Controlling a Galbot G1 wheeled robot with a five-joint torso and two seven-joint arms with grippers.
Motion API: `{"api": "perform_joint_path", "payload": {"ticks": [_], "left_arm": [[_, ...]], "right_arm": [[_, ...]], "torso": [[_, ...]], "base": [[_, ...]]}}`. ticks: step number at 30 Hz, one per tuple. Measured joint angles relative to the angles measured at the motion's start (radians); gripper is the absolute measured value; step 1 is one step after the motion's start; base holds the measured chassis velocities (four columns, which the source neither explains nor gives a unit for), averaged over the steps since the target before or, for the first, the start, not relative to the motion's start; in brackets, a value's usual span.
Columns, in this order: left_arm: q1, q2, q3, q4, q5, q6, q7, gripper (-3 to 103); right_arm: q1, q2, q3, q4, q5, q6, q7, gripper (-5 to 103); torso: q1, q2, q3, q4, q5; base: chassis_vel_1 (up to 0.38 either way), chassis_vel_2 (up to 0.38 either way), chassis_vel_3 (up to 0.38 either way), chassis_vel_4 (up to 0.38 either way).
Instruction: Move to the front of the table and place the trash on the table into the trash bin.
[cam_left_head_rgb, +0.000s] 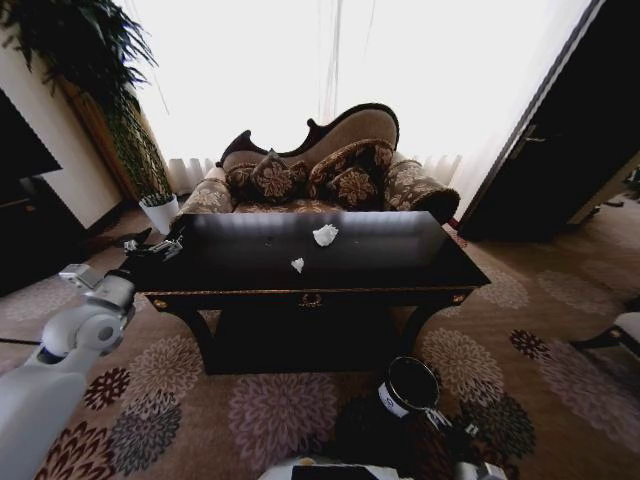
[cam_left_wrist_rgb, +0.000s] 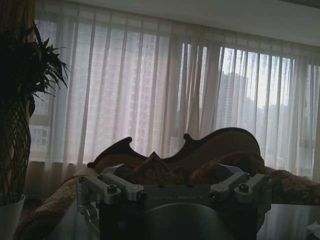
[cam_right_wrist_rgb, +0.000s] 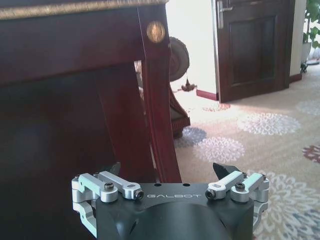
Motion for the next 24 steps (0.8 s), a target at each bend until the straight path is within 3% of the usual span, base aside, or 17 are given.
{"api": "perform_joint_path", "payload": {"ticks": [15,24], "left_arm": [[0.0,0.0,0.0,0.0,0.0,0.0,0.0,100],[0.0,0.0,0.0,0.0,0.0,0.0,0.0,100]], "right_arm": [[-0.19,-0.006,0.086,0.402,0.038,-0.031,0.064,100],[-0.151,-0.069,0.165,0.523,0.051,-0.132,0.16,100]], "torso": [[0.0,0.0,0.0,0.0001,0.0],[0.0,0.0,0.0,0.0002,0.0003]], "base": [[0.0,0.0,0.0,0.0],[0.0,0.0,0.0,0.0]]}}
